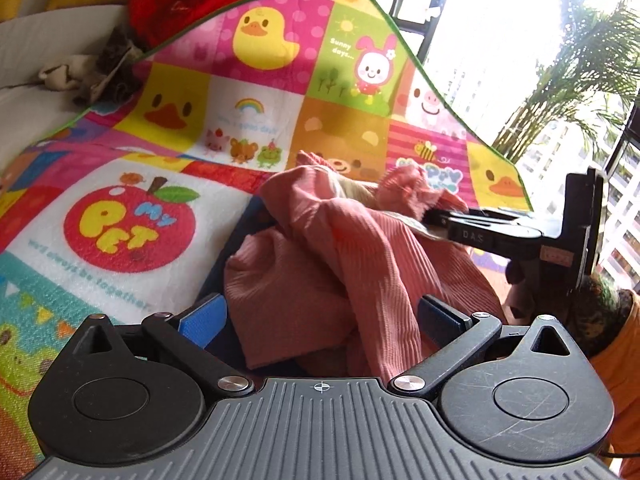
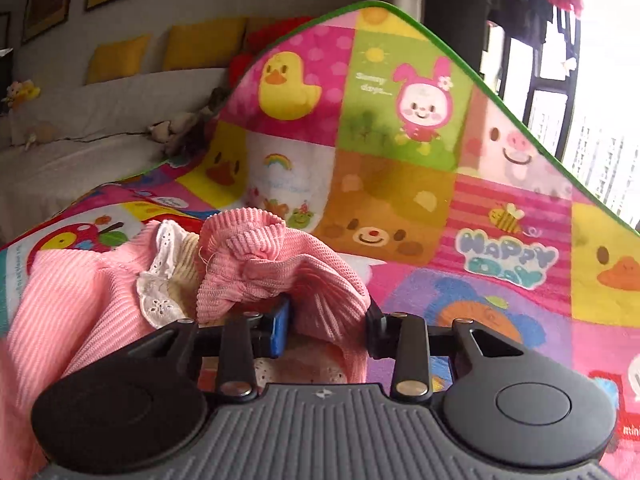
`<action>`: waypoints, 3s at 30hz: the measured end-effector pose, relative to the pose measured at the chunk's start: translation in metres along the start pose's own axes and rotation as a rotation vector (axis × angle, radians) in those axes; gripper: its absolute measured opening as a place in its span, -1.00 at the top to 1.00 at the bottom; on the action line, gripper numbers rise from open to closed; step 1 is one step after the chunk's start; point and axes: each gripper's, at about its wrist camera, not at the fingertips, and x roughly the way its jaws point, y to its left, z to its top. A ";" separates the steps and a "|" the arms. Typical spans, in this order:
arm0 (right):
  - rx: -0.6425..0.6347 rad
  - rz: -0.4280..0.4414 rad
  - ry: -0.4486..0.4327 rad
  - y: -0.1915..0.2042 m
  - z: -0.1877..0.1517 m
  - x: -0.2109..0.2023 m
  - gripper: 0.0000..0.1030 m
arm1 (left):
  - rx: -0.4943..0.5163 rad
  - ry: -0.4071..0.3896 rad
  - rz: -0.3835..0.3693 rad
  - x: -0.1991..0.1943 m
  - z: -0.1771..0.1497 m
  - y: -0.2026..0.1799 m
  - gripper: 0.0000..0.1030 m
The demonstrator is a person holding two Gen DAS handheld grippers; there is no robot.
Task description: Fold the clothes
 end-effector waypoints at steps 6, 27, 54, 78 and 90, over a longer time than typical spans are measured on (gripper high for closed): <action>0.118 0.061 0.049 -0.037 -0.035 -0.022 0.79 | -0.007 0.034 -0.036 0.030 0.006 -0.010 -1.00; 0.119 0.232 0.062 -0.013 -0.076 -0.081 0.45 | 0.171 -0.029 0.182 -0.016 -0.024 0.007 -0.76; 0.183 0.216 0.079 -0.018 -0.078 -0.079 -0.16 | 0.212 -0.059 0.120 0.028 -0.008 0.000 0.54; -0.104 0.211 -0.043 0.060 0.023 -0.005 0.65 | 0.008 -0.126 0.483 -0.024 0.019 0.146 0.63; 0.084 -0.345 -0.180 -0.123 0.039 -0.045 0.86 | -0.017 -0.133 0.514 -0.017 0.032 0.163 0.57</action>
